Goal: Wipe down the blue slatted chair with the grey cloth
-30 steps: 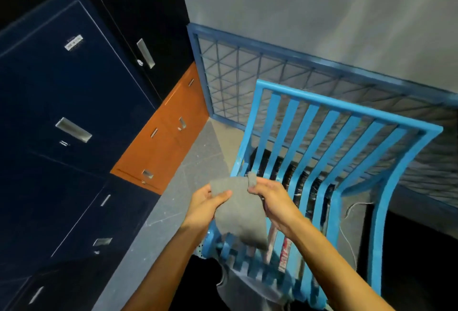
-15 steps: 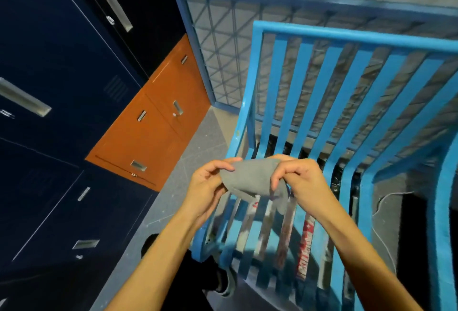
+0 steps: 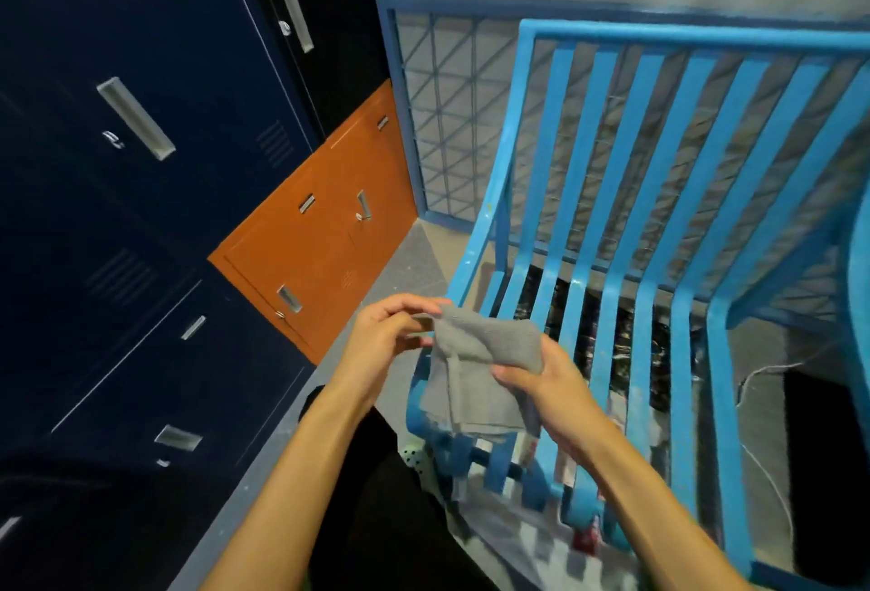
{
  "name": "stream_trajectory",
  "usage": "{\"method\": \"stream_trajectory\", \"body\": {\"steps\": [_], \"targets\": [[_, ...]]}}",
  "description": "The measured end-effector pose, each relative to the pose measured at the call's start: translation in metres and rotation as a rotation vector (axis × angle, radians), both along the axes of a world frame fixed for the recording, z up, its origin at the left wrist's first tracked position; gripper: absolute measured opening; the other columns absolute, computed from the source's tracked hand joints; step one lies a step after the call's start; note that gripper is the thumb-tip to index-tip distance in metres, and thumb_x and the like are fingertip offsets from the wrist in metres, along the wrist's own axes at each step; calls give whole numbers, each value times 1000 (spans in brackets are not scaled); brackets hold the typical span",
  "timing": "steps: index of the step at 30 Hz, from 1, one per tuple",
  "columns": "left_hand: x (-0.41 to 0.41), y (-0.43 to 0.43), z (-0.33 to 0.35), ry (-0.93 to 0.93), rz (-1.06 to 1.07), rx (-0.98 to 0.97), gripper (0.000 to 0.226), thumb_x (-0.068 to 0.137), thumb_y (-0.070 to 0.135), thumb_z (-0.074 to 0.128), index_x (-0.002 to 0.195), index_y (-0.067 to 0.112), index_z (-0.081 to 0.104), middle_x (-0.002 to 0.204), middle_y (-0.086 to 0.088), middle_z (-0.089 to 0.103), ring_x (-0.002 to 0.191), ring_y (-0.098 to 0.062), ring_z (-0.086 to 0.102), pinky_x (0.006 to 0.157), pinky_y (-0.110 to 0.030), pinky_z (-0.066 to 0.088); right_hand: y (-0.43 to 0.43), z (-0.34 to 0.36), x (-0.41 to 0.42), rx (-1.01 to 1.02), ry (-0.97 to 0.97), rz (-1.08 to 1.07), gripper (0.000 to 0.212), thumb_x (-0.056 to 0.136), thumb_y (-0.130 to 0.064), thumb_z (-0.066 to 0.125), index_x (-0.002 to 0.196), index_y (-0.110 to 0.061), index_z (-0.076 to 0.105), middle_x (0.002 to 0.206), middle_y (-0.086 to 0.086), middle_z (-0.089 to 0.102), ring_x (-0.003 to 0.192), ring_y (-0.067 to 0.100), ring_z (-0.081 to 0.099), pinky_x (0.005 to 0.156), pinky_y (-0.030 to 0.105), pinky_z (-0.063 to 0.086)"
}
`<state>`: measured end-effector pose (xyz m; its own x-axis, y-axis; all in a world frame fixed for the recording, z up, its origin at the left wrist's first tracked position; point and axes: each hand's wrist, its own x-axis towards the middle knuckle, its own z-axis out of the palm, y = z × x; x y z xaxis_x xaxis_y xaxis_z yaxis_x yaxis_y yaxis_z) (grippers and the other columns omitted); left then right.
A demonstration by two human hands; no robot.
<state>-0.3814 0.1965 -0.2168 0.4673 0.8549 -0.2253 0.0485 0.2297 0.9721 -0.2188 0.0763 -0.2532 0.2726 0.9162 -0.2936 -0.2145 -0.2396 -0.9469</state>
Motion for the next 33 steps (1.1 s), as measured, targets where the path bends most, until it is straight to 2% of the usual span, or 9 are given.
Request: {"method": "stream_trajectory", "body": {"steps": [3, 6, 8, 10, 13, 17, 25, 29, 33], "targets": [[-33, -4, -20, 95, 161, 14, 26, 92, -3, 47, 91, 11, 69, 101, -3, 75, 89, -20, 70, 70, -25, 53, -14, 6, -12, 20, -276, -119, 35, 90, 6, 54, 106, -24, 61, 97, -7, 66, 91, 8, 62, 71, 17, 49], [-56, -21, -50, 198, 214, -46, 18, 98, 13, 51, 98, 17, 68, 104, 2, 74, 94, -18, 68, 76, -28, 51, -17, -1, -31, 94, -383, -194, 45, 90, 10, 43, 109, -24, 65, 102, -9, 67, 91, 11, 63, 64, 14, 51], [-67, -32, -63, 200, 231, -116, 17, 98, 18, 52, 102, 21, 68, 107, 3, 73, 97, -17, 65, 80, -31, 49, -13, -9, -50, 201, -559, -119, 52, 89, 11, 43, 122, -22, 67, 121, -5, 67, 109, 14, 61, 88, 24, 54], [-68, -38, -64, 167, 247, -148, 18, 98, 19, 50, 105, 20, 67, 107, 3, 71, 95, -14, 63, 80, -30, 47, 0, -28, -66, 322, -846, 74, 61, 78, 17, 45, 123, -17, 68, 137, 1, 58, 132, 14, 47, 115, 30, 34], [-62, -45, -59, 126, 240, -157, 19, 99, 15, 49, 108, 16, 66, 111, 0, 69, 93, -12, 62, 77, -28, 46, 13, -57, -83, 272, -1254, 496, 61, 76, 14, 52, 126, -18, 66, 151, 2, 42, 146, 23, 27, 119, 46, 20], [-59, -59, -56, 128, 237, -120, 21, 98, 8, 50, 111, 10, 66, 107, -2, 68, 94, -11, 63, 77, -26, 48, 15, -68, -77, 286, -1515, 642, 57, 86, 5, 52, 137, -19, 55, 160, -4, 24, 150, 17, 9, 120, 49, 11], [-47, -54, -82, 277, 230, -3, 27, 97, 11, 52, 114, 25, 67, 120, 8, 65, 113, -10, 59, 101, -35, 47, 16, -73, -59, 313, -1466, 470, 55, 94, -20, 48, 148, -19, 40, 162, 6, 16, 150, 29, 7, 119, 47, -3], [-38, -41, -93, 213, 252, -6, 32, 99, 11, 49, 119, 30, 65, 121, 12, 64, 111, 0, 58, 90, -21, 48, 24, -82, -50, 397, -1520, 519, 56, 91, -28, 43, 147, -23, 41, 162, 3, 14, 150, 25, 2, 117, 48, -5], [-34, -26, -101, 140, 362, -54, 28, 97, 13, 54, 118, 25, 68, 118, 5, 69, 109, -15, 65, 93, -38, 53, 36, -78, -44, 298, -1421, 430, 56, 94, -30, 46, 149, -23, 37, 162, 4, 17, 150, 22, 3, 118, 50, 1]]}}
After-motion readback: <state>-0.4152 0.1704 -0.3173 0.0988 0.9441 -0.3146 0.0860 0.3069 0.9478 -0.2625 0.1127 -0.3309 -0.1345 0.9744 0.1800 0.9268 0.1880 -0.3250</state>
